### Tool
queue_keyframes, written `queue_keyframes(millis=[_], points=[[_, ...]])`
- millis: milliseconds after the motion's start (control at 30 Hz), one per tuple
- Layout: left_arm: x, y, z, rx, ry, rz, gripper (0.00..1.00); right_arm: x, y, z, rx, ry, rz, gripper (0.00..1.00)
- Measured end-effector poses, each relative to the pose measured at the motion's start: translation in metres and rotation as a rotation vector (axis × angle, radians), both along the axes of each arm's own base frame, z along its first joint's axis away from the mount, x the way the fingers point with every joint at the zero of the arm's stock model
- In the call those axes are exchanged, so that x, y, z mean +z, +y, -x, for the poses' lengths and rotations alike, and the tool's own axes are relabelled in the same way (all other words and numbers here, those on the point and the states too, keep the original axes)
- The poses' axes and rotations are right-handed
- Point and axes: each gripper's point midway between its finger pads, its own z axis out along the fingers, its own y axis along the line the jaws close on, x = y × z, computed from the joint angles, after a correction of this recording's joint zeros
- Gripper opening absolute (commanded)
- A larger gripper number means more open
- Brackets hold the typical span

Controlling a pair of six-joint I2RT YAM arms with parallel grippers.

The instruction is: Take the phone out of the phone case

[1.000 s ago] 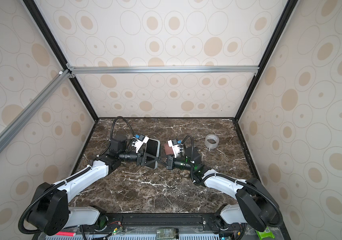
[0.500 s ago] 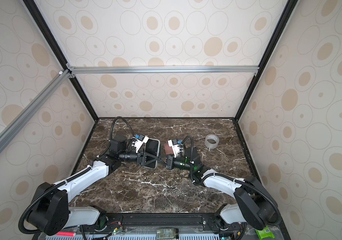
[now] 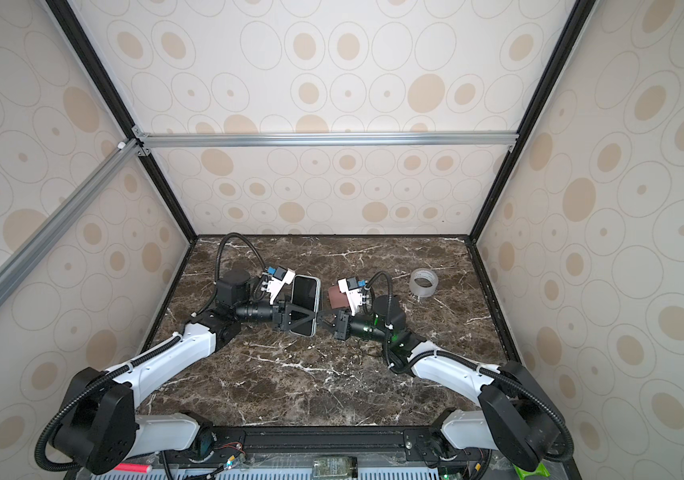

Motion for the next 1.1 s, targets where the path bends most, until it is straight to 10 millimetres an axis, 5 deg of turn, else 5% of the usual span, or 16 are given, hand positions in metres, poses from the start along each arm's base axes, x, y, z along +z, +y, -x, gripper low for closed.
queue_keyframes(millis=[200, 633, 1100], points=[[-0.017, 0.003, 0.001, 0.025, 0.032, -0.023, 0.69, -0.012, -0.001, 0.0, -0.004, 0.04, 0.025, 0.0], [-0.09, 0.005, 0.015, 0.064, 0.181, -0.124, 0.75, -0.089, -0.001, 0.009, 0.008, 0.215, 0.102, 0.0], [-0.129, 0.006, 0.012, 0.124, 0.239, -0.209, 0.92, -0.132, -0.002, 0.011, -0.001, 0.298, 0.122, 0.0]])
